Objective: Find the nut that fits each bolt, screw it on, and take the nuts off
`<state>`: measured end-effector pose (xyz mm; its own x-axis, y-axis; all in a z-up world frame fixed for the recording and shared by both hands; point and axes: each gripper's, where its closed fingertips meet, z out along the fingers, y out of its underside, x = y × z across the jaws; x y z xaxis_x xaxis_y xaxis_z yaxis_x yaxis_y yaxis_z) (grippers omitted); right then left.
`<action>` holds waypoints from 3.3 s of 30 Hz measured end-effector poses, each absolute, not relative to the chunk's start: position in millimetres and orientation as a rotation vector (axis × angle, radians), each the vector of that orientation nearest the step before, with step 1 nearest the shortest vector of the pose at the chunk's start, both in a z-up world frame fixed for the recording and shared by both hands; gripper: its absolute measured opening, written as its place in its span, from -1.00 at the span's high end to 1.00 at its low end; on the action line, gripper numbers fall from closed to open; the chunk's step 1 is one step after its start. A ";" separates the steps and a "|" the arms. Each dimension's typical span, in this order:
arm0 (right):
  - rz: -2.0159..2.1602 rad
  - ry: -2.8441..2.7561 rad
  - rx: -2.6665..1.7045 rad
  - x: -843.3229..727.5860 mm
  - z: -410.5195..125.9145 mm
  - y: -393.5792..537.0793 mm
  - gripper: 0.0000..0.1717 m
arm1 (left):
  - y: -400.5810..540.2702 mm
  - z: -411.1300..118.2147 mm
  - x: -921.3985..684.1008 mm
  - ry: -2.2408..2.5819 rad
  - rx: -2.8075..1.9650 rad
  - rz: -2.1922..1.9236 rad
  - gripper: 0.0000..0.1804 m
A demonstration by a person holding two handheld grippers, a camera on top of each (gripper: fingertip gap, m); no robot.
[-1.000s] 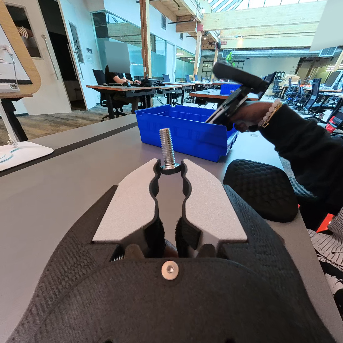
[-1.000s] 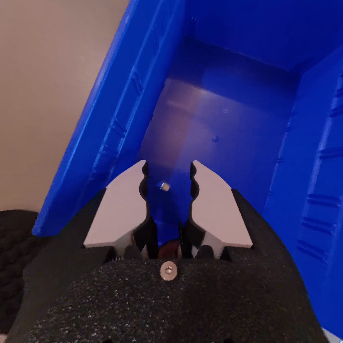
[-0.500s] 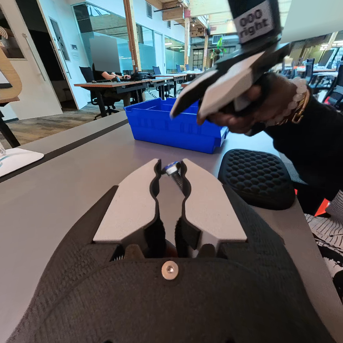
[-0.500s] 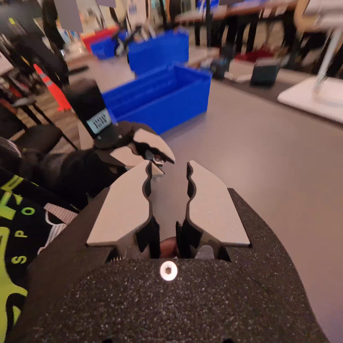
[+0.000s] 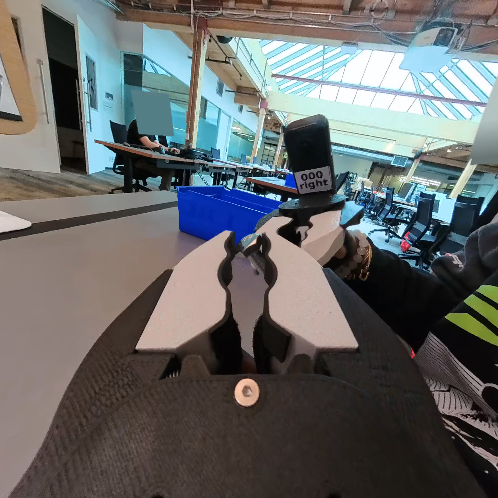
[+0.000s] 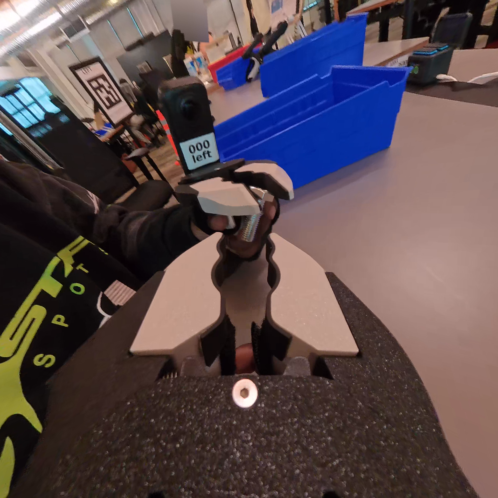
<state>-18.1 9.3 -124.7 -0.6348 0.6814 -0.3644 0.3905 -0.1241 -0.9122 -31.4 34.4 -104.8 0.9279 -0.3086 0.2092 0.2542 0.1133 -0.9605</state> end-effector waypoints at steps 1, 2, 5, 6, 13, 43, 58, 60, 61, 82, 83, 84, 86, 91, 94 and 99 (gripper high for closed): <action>1.852 -1.893 -1.211 -19.1 -123.1 8.7 0.68 | 34.1 -104.1 -31.3 0.048 -1.393 -0.411 0.79; 1.856 -1.885 -1.219 -20.3 -123.2 8.2 0.69 | 34.1 -103.9 -31.0 0.051 -1.392 -0.408 0.79; 1.843 -1.884 -1.218 -22.4 -125.1 5.5 0.74 | 34.1 -103.3 -30.1 0.055 -1.388 -0.405 0.79; 1.843 -1.889 -1.213 -22.3 -125.6 3.5 0.77 | 33.8 -102.6 -29.8 0.057 -1.383 -0.406 0.79; 1.645 -1.819 -1.195 -17.5 -111.4 32.5 0.89 | 33.2 -97.5 -33.6 0.016 -1.354 -0.429 0.59; 0.451 -1.218 -1.953 26.6 -168.2 401.5 0.34 | 46.4 -126.6 -29.6 0.075 -1.562 -0.266 0.51; 1.298 -1.388 -0.969 -5.9 -70.4 118.5 0.55 | 38.6 -117.8 -31.3 0.142 -1.602 -0.138 0.50; 1.287 -1.479 -1.014 -13.2 -107.8 107.7 0.53 | 24.5 -97.1 -35.5 0.145 -1.574 -0.137 0.51; 1.281 -1.520 -1.038 -14.3 -120.0 104.7 0.52 | 14.8 -86.4 -42.7 0.145 -1.577 -0.112 0.51; 1.323 -1.549 -1.135 -16.8 -135.4 107.9 0.53 | -119.2 -61.3 -306.6 -0.484 -1.865 0.266 0.47; 1.315 -1.558 -1.128 -16.6 -136.1 107.0 0.53 | -121.7 -83.2 -321.1 -0.522 -1.942 0.283 0.47; 1.305 -1.567 -1.121 -16.3 -136.9 106.5 0.53 | -123.3 -104.4 -332.7 -0.561 -2.007 0.277 0.47; 1.289 -1.572 -1.116 -15.9 -137.6 107.0 0.53 | -126.2 -143.8 -351.4 -0.628 -2.122 0.260 0.45; 1.305 -1.556 -1.127 -15.3 -136.4 109.8 0.53 | -133.7 -198.6 -383.1 -0.779 -2.225 0.221 0.43; 1.305 -1.548 -1.131 -15.3 -136.0 111.6 0.53 | -132.7 -209.5 -385.0 -0.784 -2.242 0.192 0.43; 1.304 -1.554 -1.130 -15.4 -136.7 111.3 0.54 | -128.8 -224.3 -381.0 -0.695 -2.298 0.206 0.77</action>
